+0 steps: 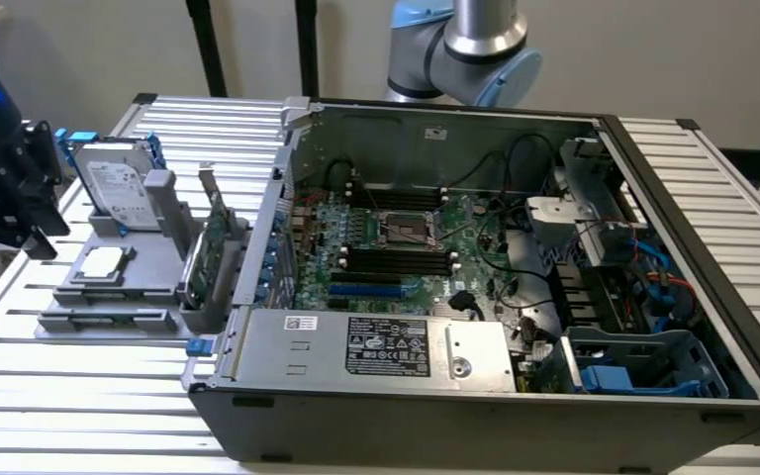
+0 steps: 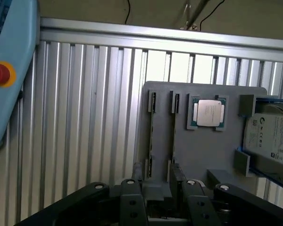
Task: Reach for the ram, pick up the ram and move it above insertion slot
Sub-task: 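Pick up the ram and move it above insertion slot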
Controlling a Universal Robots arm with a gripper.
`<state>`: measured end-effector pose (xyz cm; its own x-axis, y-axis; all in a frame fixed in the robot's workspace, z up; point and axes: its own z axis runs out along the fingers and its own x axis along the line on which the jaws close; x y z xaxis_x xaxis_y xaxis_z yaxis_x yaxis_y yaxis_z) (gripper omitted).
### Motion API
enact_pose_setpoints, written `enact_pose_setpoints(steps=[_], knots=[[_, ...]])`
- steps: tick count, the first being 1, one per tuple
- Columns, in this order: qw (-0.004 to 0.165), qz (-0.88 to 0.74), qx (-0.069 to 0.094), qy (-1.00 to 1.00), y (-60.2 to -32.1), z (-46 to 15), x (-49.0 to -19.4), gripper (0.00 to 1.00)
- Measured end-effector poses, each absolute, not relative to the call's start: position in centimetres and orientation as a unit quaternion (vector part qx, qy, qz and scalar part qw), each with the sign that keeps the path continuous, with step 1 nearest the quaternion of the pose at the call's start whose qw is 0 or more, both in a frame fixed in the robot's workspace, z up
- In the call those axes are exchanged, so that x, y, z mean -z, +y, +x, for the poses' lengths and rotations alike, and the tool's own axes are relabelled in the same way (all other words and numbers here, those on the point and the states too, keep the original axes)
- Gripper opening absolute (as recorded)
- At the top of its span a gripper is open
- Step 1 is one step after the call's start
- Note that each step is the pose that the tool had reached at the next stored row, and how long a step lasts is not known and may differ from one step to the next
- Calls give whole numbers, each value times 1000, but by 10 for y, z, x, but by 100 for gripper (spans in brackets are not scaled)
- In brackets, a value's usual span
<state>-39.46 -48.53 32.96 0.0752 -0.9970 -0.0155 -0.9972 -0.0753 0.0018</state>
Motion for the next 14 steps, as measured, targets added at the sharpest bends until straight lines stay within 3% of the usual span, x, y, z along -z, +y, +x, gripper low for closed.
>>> enact_pose_setpoints(steps=[14], knots=[[5, -733, -6, 680, -489, -399, -304, 37]])
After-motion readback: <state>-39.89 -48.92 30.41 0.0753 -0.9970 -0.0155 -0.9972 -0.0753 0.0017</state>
